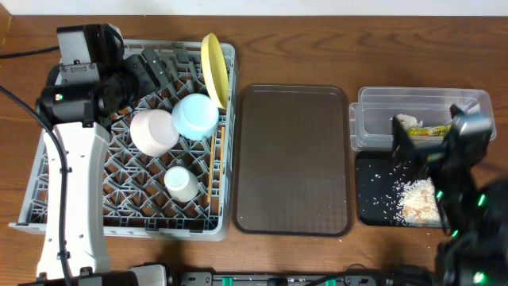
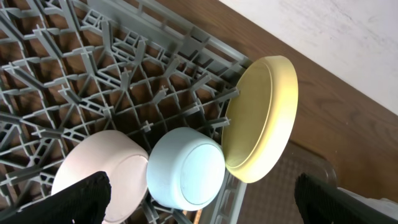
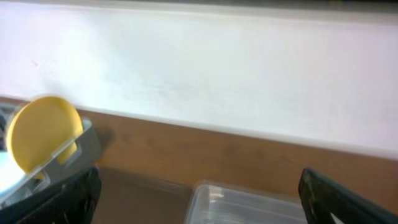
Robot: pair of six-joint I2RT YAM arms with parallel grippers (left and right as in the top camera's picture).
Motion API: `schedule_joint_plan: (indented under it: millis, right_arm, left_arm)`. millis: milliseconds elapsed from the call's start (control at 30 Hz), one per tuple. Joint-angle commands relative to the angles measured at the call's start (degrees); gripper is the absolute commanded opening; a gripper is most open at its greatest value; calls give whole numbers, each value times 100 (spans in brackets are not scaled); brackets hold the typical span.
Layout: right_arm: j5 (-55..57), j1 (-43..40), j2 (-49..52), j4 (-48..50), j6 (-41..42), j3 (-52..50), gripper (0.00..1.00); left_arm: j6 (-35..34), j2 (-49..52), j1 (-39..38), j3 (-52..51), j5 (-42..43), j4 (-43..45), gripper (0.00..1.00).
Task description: Sort waste into correct bins and load items into the dishwasher
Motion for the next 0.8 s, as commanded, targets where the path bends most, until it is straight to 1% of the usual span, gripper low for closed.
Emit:
schedule_joint_plan:
  millis: [0,133,233,300,433,500,567,633,700,767]
  right_arm:
    - [938,544,-1139,540,-214,-1154,99]
    - [1231,737,-2166,1270,63,-2334,99]
    - [1314,732,-2699,1784,402,-3075,99]
    - [1478,732,-2959,1919,693,-3464,99]
    - [1740,730,-3335,1954,1196,-4113,99]
    - [1727,732,-3364,1934,1202,-4277,99]
    - [1716,732,-3368,1587,1165,-4319,99]
    - [1729,732,-3397,1021,1014,-4317,99]
    - [1672,739,-3410,1060,693,-4317,99]
    - [1674,737,-3410,1060,610,-4317,99]
  left_arm:
    - [-31,-94,17,15,68,-15,96]
    - [-31,-94,17,15,68,-15,96]
    - [-28,-94,17,15,70,-15,96]
    - [-31,-94,17,15,68,-15,96]
    - [-28,-94,17,15,70,-15,96]
    - [-28,-94,17,15,68,-15,96]
    - [-31,-94,17,15,68,-15,96]
    - [-28,-94,17,15,68,-15,96]
    - [-28,-94,17,15,68,-15,96]
    - [-28,-94,17,15,68,-15,96]
